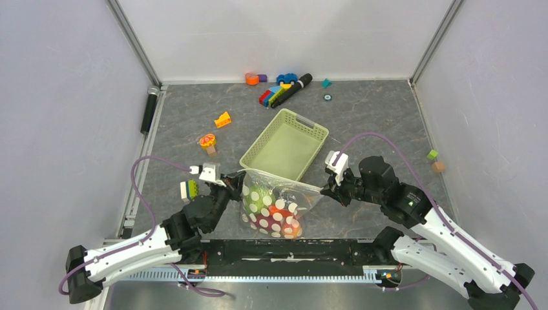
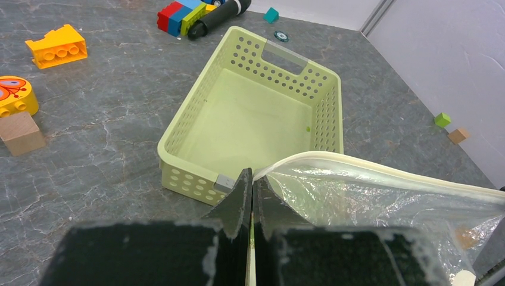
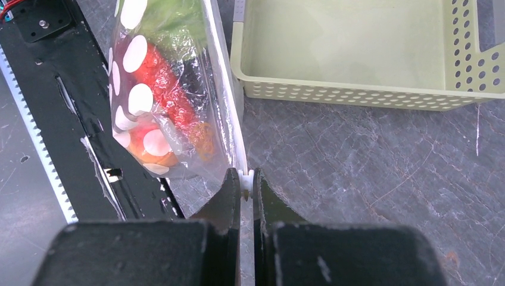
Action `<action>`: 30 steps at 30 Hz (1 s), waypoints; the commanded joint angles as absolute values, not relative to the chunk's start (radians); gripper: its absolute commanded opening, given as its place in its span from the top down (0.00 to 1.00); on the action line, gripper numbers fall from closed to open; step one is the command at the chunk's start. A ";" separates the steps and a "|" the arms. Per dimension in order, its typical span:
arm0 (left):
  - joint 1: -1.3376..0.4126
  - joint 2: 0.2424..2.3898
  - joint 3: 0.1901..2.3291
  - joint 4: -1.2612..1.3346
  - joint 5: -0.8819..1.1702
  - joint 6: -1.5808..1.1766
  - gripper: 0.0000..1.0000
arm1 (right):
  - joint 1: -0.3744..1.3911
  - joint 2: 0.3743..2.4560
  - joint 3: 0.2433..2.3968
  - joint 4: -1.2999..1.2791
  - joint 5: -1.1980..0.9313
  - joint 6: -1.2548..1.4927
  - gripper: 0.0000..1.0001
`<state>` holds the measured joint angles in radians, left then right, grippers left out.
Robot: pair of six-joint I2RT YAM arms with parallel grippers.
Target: Place the food in the zip-top bag and seal the zipper
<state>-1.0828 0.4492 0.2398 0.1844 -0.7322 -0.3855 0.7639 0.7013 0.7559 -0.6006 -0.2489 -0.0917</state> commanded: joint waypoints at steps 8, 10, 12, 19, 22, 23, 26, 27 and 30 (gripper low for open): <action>-1.068 0.477 0.268 0.197 -0.866 -0.422 0.98 | 0.758 0.695 0.807 -0.699 -0.153 -0.091 0.96; -1.068 0.474 0.267 0.193 -0.871 -0.425 0.98 | 0.758 0.693 0.817 -0.722 -0.133 -0.085 0.96; -1.068 0.473 0.267 0.193 -0.874 -0.425 0.98 | 0.757 0.686 0.821 -0.734 -0.115 -0.083 0.96; -1.069 0.484 0.270 0.205 -0.835 -0.421 0.98 | 0.757 0.675 0.814 -0.709 -0.139 -0.082 0.77; -1.069 0.495 0.272 0.217 -0.780 -0.414 0.98 | 0.758 0.680 0.808 -0.677 -0.175 -0.089 0.47; -1.068 0.501 0.271 0.227 -0.751 -0.409 0.98 | 0.758 0.678 0.806 -0.659 -0.197 -0.097 0.38; -1.068 0.519 0.272 0.260 -0.660 -0.380 0.98 | 0.757 0.667 0.786 -0.566 -0.252 -0.109 0.09; -1.068 0.527 0.272 0.272 -0.624 -0.367 0.98 | 0.758 0.666 0.774 -0.533 -0.265 -0.105 0.03; -1.069 0.554 0.289 0.279 -0.533 -0.334 0.98 | 0.758 0.679 0.772 -0.469 -0.305 -0.101 0.02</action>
